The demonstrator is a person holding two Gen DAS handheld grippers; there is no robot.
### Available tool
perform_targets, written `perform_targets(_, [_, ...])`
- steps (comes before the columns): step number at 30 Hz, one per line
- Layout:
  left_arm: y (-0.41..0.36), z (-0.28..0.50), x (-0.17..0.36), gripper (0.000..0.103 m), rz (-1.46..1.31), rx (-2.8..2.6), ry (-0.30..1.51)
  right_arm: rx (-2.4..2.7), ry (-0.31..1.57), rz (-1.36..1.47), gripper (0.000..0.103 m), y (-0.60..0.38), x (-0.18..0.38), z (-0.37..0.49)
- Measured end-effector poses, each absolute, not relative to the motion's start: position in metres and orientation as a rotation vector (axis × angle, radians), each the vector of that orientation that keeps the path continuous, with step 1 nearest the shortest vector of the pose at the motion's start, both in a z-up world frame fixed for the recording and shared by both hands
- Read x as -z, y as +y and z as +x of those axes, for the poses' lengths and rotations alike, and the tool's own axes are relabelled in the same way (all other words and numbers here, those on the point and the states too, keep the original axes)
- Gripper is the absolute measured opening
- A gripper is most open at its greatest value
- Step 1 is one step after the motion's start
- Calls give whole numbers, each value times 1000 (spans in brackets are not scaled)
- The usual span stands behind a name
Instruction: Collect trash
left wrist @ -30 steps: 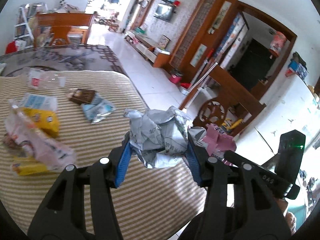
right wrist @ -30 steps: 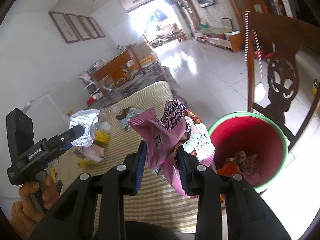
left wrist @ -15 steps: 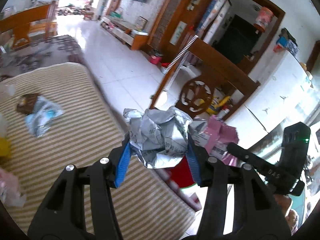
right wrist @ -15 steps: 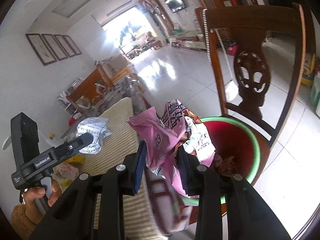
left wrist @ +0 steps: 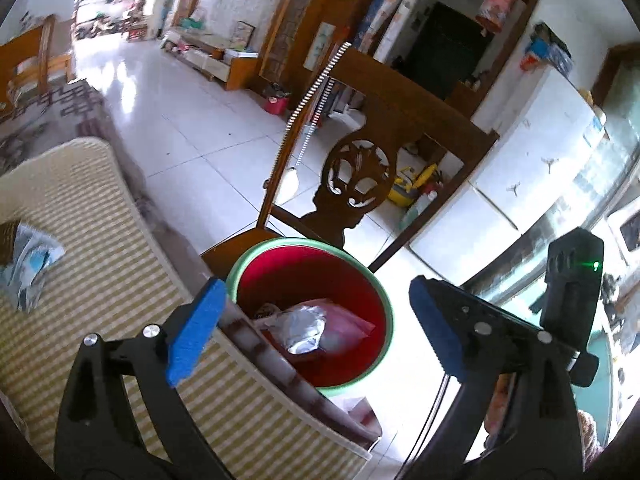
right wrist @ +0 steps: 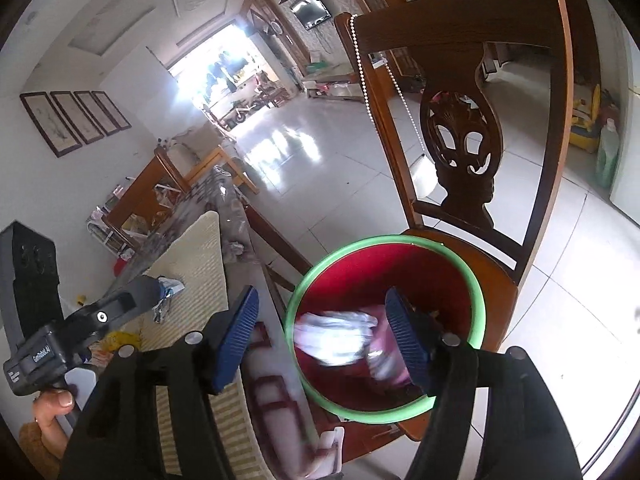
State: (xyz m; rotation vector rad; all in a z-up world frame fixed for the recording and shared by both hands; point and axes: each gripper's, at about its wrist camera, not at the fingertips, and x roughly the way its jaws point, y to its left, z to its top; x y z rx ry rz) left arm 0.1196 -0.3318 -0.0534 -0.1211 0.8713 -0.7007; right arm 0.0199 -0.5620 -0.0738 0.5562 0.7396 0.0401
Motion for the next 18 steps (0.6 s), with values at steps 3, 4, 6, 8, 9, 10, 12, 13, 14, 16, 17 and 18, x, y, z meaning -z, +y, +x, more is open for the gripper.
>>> perform_targets(3, [-311, 112, 56, 91, -180, 664, 868, -56, 733, 563, 65, -556, 67, 18])
perform_targets(4, [-303, 109, 56, 91, -183, 648, 864, -72, 727, 560, 65, -551, 61, 17])
perform_targets(6, [-288, 100, 54, 91, -173, 617, 848, -110, 713, 542, 65, -538, 49, 18])
perform_targets(8, [-264, 85, 51, 91, -139, 568, 813, -145, 697, 522, 65, -524, 36, 18])
perform_targets(9, [-255, 81, 48, 91, -127, 550, 801, -168, 688, 513, 66, -515, 29, 18])
perform_targets(10, [-239, 73, 46, 91, -111, 515, 784, -197, 677, 505, 67, -504, 21, 18])
perform_targets(12, [-213, 61, 43, 91, -96, 448, 760, -261, 660, 490, 72, -479, 5, 19])
perform_targets(13, [-194, 53, 42, 91, -98, 407, 749, -294, 657, 485, 73, -466, -1, 20])
perform_targets(14, [-176, 47, 42, 91, -109, 368, 742, -328, 654, 481, 73, -453, -5, 22])
perform_targets(16, [-143, 39, 42, 91, -156, 287, 737, -405, 653, 484, 73, -427, -12, 23])
perform_targets(17, [-129, 37, 42, 91, -189, 254, 739, -441, 657, 484, 74, -413, -12, 24])
perform_targets(18, [-110, 37, 45, 91, -251, 206, 750, -485, 665, 483, 74, -395, -12, 26])
